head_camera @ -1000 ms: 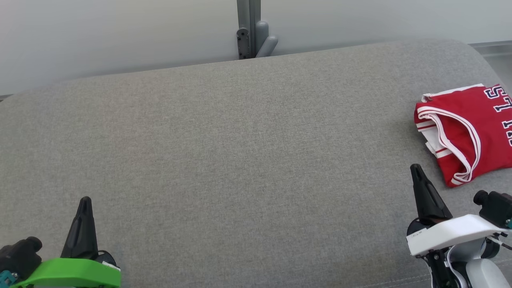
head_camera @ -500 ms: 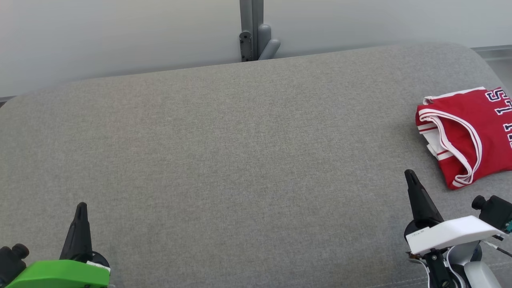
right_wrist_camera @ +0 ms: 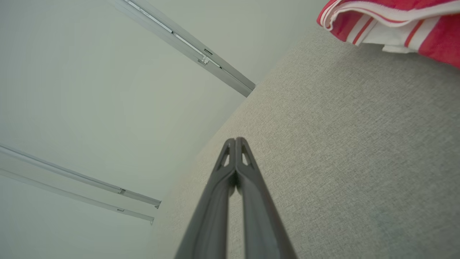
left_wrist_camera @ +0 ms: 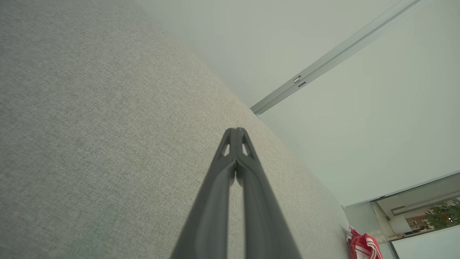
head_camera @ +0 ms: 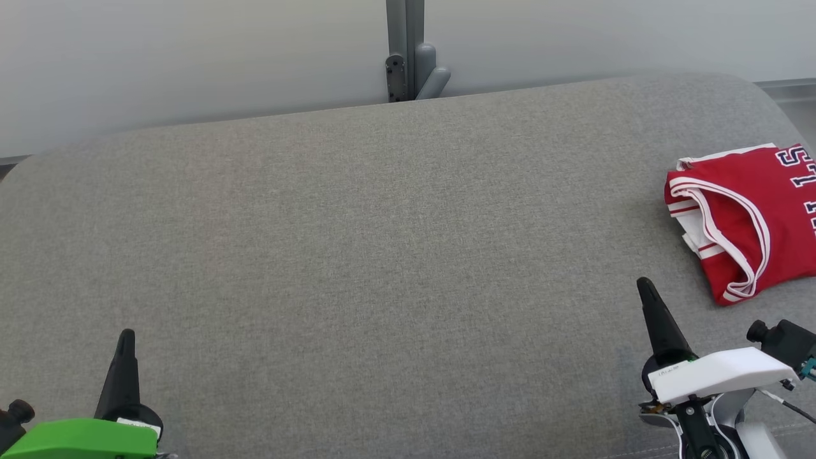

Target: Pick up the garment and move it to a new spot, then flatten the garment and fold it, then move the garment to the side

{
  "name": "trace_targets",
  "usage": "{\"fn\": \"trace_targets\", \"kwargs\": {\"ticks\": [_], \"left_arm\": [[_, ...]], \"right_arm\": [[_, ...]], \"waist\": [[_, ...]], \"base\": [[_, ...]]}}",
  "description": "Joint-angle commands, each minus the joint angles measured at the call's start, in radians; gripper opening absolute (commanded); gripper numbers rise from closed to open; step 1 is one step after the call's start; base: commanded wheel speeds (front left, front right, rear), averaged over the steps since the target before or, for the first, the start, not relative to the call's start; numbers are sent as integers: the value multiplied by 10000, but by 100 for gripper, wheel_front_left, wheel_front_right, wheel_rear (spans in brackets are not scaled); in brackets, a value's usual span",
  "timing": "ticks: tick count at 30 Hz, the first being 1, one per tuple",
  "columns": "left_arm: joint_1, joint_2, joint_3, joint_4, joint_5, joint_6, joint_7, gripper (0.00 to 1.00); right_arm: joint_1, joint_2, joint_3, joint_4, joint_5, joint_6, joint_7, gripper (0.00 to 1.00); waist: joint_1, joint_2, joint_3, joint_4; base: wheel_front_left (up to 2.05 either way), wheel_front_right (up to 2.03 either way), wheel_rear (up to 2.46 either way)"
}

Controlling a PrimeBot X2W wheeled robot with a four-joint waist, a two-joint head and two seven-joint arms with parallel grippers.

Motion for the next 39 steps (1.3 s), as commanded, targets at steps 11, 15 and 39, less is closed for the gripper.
{"fn": "trace_targets", "kwargs": {"ticks": [11,15,39], "left_arm": [[49,-251,493,56,-1328,-269,409,0],[54,-345,631,104,-1682,-344,540,0],[71,-815,1323,331,-3535,-691,1194,0]], "right_arm": [[-201,88,48,140,1351,5,143,0],[-199,120,65,207,1742,5,188,0],[-199,319,148,543,3724,3,377,0]], "waist": [[0,0,-78,59],[0,0,-104,79],[0,0,-256,194]], "base": [[0,0,0],[0,0,0],[0,0,0]]}}
